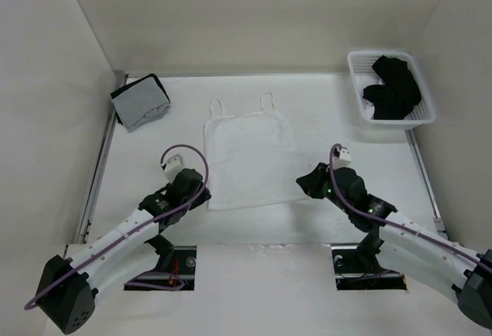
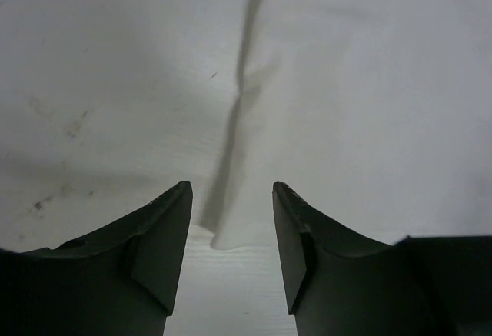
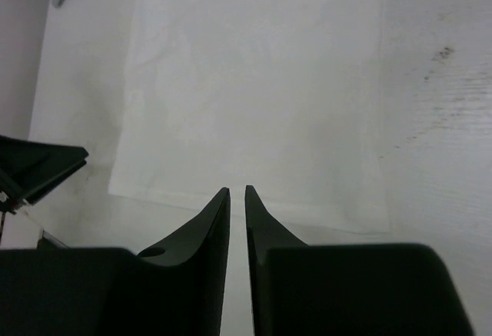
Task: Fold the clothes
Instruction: Flatten the tank top out
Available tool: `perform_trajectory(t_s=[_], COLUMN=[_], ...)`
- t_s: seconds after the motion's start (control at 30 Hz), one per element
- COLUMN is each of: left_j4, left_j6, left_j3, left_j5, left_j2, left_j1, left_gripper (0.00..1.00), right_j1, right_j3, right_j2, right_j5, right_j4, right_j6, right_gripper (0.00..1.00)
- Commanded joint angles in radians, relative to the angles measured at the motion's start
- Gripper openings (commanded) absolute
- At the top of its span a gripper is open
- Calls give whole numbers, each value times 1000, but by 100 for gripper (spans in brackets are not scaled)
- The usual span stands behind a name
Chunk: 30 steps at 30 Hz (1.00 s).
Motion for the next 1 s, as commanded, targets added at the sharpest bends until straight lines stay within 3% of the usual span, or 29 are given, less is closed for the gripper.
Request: perform_trajectory(t_s=[0.0,0.1,0.33,0.53,0.73,0.97], left_j4=[-115,-86,8,-32,-58,5], left_j6=[-99,-98,-95,-110,-115,-99], left_j3=[-42,-62,-92,-106,-100,-106], left_j5=[10,28,105,108,122,159], left_j2=[-2,12,45,-97,-162,-36], left_j1=[-13,-10,-14,0,7,-20], left_gripper=[46,46,46,42,47,44], right_j1=[-14,-25,-71,-114,-120,-120], right_j3=[-32,-37,-38,-37,-34,-35], right_j2=[-46,-40,37,109,154,163], right_j5=[82,81,111,113,107,101], right_j4=[-88,-85,-88,-87,-79,-91], right_j6=[46,66,94,118,127,141], right_gripper=[20,28,36,46,46,40])
